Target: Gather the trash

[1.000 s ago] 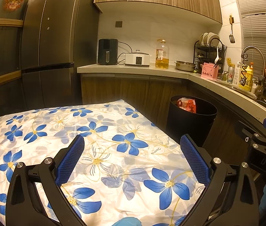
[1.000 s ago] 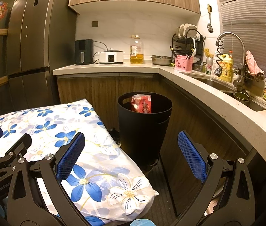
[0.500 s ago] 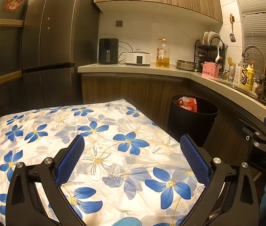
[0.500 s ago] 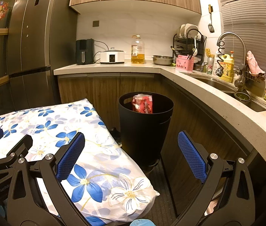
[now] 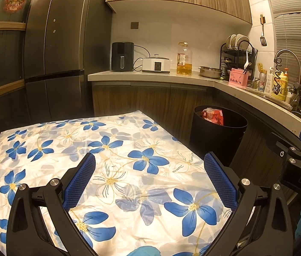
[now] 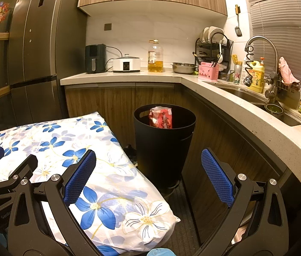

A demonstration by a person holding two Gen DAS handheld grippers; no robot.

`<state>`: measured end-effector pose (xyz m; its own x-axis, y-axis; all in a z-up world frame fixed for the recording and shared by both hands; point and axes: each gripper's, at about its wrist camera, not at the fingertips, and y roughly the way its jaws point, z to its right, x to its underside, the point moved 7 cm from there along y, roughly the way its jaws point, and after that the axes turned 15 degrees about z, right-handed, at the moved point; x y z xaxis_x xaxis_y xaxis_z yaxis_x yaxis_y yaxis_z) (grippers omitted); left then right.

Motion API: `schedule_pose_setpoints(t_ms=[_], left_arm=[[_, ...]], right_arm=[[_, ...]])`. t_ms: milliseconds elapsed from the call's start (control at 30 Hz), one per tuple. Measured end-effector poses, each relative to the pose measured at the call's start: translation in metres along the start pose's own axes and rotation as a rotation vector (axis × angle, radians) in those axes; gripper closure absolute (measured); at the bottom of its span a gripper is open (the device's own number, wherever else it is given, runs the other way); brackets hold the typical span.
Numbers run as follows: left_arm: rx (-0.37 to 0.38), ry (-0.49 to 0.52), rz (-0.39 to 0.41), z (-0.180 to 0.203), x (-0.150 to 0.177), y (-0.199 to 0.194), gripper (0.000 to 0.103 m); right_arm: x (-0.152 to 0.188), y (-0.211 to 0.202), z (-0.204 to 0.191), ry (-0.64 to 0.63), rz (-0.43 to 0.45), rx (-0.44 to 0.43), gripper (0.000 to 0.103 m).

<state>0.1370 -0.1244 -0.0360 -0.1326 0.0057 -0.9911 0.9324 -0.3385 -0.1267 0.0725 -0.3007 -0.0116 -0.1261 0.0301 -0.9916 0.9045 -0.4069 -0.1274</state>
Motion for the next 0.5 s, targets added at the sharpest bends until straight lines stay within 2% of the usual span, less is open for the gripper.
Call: schedule_pose_setpoints(t_ms=[500], left_arm=[[0.001, 0.001, 0.000, -0.0004, 0.0014, 0.0005, 0.006]], right_arm=[[0.0004, -0.0002, 0.0012, 0.000, -0.001, 0.000, 0.005]])
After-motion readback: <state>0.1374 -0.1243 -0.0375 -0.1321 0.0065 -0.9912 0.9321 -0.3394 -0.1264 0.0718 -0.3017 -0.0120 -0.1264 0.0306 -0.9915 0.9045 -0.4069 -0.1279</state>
